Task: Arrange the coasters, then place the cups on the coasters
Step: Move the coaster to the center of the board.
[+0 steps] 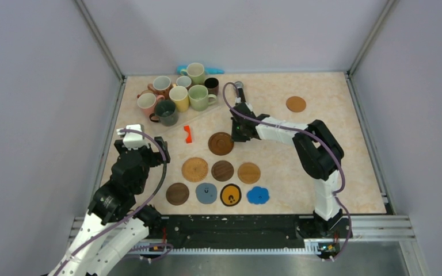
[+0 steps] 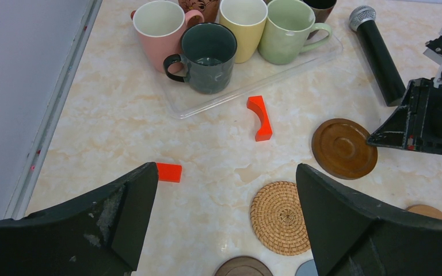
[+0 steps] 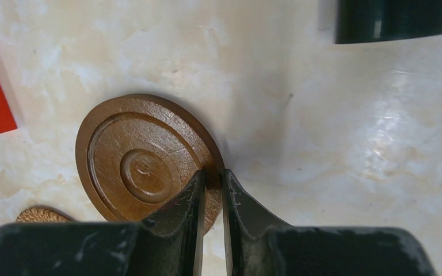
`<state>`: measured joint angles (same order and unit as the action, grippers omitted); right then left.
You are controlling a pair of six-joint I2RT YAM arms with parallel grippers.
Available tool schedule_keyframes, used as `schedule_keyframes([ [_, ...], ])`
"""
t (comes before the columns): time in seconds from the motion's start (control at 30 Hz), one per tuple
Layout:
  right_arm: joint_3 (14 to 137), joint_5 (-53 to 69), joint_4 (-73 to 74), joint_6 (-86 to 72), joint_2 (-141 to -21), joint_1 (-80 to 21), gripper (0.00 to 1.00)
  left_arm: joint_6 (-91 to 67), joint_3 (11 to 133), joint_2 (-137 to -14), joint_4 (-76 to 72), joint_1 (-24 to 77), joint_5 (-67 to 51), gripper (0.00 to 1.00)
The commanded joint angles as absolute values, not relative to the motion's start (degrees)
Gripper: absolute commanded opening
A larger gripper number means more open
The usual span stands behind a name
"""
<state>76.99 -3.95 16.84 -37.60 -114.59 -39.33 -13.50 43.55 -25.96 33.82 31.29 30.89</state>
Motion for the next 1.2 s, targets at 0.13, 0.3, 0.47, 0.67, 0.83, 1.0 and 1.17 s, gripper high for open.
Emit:
schedule_keyframes([
  [0.13,80.3,-1.3,21.3,-37.8,-120.3,-43.7,0.13,-13.0,43.3,-24.9,31.8,31.4,30.9,0.95],
  [0.3,80.3,-1.6,21.7,-37.5,-120.1,-44.7,0.14,-13.0,43.2,-24.9,31.7,31.4,30.8,0.95],
  [0.47,80.6,-1.3,21.7,-37.6,-120.2,-45.4,0.14,-12.9,43.3,-24.9,31.7,31.4,30.8,0.95],
  [0.67,81.0,-1.6,22.4,-37.9,-120.1,-46.0,0.13,-13.0,43.3,-25.0,31.6,31.5,30.8,0.95],
  [0.83,80.8,-2.0,22.7,-38.1,-119.7,-46.0,0.13,-13.0,43.3,-25.1,31.6,31.4,30.7,0.95],
  [1.0,82.5,-2.8,22.7,-37.7,-117.6,-46.0,0.21,-12.9,43.2,-25.2,31.6,31.4,30.5,0.95],
  [1.17,84.6,-3.9,22.3,-35.4,-113.2,-45.2,0.33,-12.9,43.2,-25.3,31.6,31.4,30.5,0.95],
])
